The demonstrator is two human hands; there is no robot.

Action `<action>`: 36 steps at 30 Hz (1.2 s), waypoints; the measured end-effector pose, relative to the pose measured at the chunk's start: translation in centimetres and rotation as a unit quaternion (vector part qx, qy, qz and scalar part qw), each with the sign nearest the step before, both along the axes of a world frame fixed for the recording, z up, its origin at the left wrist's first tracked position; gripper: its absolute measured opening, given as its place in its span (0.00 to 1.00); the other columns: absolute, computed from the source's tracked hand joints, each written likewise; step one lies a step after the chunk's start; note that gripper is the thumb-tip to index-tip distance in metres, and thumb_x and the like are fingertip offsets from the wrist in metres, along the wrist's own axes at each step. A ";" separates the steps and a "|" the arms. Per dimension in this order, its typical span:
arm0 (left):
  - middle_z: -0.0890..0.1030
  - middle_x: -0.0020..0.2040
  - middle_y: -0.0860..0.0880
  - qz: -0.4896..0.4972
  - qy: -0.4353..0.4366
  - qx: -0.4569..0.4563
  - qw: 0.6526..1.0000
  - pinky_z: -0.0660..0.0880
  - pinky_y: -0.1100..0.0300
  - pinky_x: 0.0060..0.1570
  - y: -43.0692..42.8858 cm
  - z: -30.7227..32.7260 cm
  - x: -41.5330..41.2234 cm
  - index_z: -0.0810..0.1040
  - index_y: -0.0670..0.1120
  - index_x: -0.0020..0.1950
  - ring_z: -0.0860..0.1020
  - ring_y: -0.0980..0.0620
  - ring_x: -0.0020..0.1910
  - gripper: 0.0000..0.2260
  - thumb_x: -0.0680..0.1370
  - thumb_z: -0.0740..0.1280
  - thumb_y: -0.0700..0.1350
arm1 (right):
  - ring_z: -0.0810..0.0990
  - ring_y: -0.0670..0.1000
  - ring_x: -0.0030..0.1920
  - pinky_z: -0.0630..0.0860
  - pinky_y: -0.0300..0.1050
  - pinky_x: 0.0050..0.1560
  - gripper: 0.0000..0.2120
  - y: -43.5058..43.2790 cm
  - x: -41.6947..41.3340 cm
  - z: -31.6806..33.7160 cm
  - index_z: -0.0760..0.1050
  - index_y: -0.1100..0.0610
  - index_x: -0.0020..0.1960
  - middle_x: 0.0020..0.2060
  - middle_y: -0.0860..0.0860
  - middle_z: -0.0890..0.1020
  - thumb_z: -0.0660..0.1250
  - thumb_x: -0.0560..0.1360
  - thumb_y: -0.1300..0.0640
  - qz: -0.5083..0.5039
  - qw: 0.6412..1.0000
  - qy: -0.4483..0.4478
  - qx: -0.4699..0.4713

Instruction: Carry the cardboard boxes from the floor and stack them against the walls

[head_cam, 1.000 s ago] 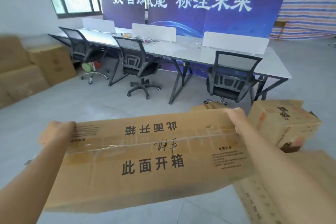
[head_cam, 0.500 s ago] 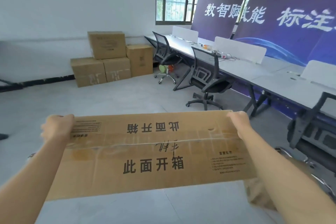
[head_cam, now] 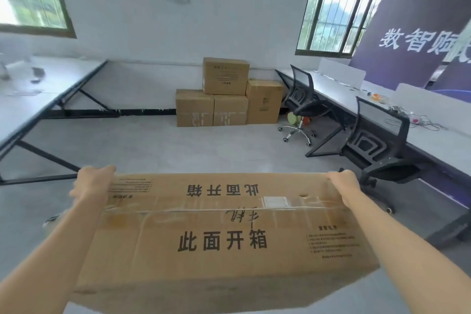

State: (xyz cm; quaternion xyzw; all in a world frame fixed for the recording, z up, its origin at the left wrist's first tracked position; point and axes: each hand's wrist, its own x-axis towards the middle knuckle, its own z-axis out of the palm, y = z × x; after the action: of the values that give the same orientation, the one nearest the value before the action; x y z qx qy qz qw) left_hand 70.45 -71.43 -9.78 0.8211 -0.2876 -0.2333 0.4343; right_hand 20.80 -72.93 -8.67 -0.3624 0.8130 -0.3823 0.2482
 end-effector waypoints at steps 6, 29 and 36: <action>0.77 0.53 0.36 0.021 0.001 0.048 0.999 0.66 0.47 0.57 -8.8 -0.1 2.2 0.77 0.41 0.49 0.71 0.34 0.56 0.16 0.71 0.63 0.52 | 0.70 0.60 0.50 0.67 0.50 0.49 0.15 -9.5 2.1 -1.9 0.67 0.68 0.59 0.48 0.59 0.72 0.62 0.75 0.61 0.024 0.999 0.009 0.037; 0.77 0.53 0.38 0.159 -0.027 0.039 0.986 0.65 0.49 0.48 -39.5 -4.4 1.4 0.77 0.43 0.49 0.70 0.35 0.57 0.14 0.74 0.62 0.52 | 0.66 0.55 0.31 0.58 0.46 0.31 0.10 -52.5 2.9 -4.9 0.70 0.62 0.32 0.27 0.55 0.67 0.65 0.71 0.63 0.204 0.978 0.055 0.004; 0.74 0.56 0.35 0.166 -0.022 0.070 0.983 0.66 0.45 0.58 -50.7 -5.6 6.8 0.76 0.41 0.51 0.68 0.35 0.59 0.15 0.75 0.62 0.52 | 0.64 0.53 0.30 0.58 0.46 0.32 0.13 -66.7 8.8 -6.0 0.65 0.59 0.31 0.27 0.55 0.66 0.65 0.72 0.62 0.220 0.974 0.050 0.014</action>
State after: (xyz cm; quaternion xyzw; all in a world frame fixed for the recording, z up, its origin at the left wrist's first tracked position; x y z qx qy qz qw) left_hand 77.21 -122.11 -15.34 0.8907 -0.1399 -0.1599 0.4018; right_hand 29.60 -139.67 -14.66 -0.5476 0.7298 -0.2885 0.2903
